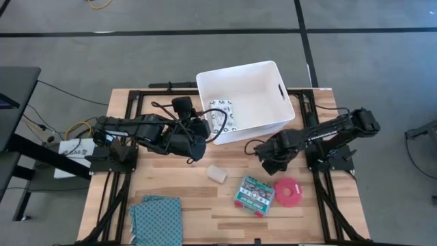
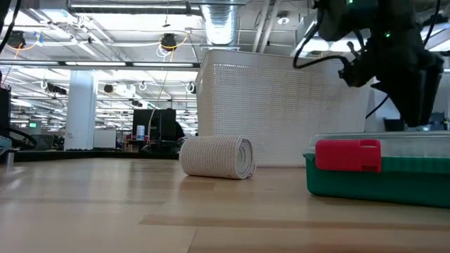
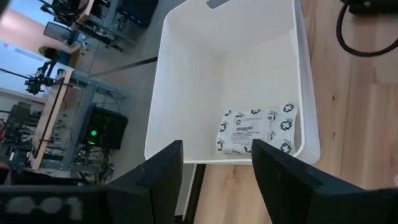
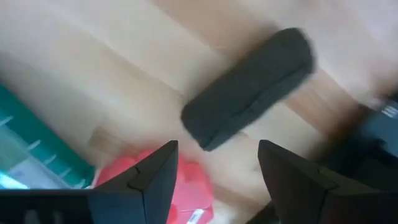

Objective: Pick & place medical supplies in basket/bin
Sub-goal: Put the black bandage into the white bin

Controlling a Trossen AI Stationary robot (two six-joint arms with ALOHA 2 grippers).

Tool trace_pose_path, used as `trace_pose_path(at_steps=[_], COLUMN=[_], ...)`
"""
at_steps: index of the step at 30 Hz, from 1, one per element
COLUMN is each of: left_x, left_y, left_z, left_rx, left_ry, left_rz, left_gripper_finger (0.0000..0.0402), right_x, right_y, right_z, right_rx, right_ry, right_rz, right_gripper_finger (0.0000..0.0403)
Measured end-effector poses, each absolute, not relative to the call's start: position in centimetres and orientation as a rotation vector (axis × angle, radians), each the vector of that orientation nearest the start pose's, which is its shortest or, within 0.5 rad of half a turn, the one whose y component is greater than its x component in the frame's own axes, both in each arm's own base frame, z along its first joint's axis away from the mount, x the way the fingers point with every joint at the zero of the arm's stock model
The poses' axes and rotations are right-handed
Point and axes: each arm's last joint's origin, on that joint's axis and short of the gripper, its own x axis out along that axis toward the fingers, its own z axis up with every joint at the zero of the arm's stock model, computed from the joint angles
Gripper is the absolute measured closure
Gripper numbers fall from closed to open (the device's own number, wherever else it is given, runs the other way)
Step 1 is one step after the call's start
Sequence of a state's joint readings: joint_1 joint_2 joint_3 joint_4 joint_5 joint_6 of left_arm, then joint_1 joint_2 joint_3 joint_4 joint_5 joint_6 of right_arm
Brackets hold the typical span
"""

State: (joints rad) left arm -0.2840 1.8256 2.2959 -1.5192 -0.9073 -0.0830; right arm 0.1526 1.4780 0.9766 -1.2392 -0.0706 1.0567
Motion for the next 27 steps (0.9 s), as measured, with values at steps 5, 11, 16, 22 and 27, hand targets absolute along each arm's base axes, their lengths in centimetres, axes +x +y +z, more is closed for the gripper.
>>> trace_pose_path(at_steps=[5,11,16,22,27], left_x=[31.4,31.4,31.4,31.4,31.5], left_y=[-6.8,-6.8,-6.8,-6.8,-6.8], left_z=[44.9,44.9,44.9,44.9,44.7], left_rx=[0.524,0.525,0.544,0.545,0.548], left_ry=[0.854,0.854,0.861,0.862,0.87], left_rz=[0.6,0.6,0.592,0.591,0.587], left_gripper_finger=[0.0219,0.0219,0.0219,0.0219,0.0219], right_x=[21.7,22.0,21.0,19.9,18.9], right_y=[3.9,3.6,3.2,3.6,4.1], right_z=[20.2,18.3,16.6,15.2,14.2], right_rx=[0.707,0.772,0.758,0.812,0.839], right_ry=[1.542,1.377,1.34,1.319,1.282], right_rz=[-0.932,-1.009,-1.157,-1.241,-1.308], right_gripper_finger=[0.0184,0.0184,0.0184,0.0184,0.0184])
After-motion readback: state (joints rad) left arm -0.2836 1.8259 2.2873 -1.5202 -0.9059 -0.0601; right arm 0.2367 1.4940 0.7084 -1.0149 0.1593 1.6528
